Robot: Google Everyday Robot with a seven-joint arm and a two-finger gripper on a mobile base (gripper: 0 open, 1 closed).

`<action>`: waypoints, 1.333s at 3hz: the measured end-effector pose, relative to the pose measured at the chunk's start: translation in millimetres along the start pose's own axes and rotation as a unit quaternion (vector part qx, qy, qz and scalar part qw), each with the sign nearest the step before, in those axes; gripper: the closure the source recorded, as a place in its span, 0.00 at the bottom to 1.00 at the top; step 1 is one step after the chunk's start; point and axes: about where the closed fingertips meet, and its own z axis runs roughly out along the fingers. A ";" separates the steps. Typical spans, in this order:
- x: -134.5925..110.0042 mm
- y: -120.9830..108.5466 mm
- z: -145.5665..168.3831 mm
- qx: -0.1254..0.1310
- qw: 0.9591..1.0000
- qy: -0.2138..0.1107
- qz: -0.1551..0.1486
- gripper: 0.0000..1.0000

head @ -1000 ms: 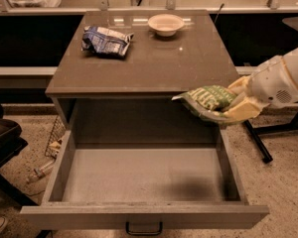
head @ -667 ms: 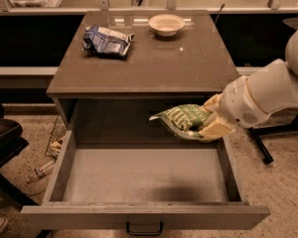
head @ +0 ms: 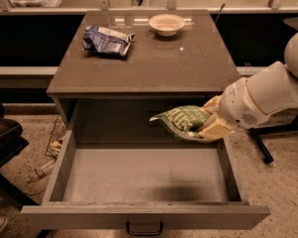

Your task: Place green jalapeno chip bag into top drawer

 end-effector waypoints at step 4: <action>-2.6 52.5 183.5 -0.101 0.987 0.085 -0.087 0.97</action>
Offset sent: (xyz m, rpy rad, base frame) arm -0.0444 0.1084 -0.1226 -0.0952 0.0698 0.2584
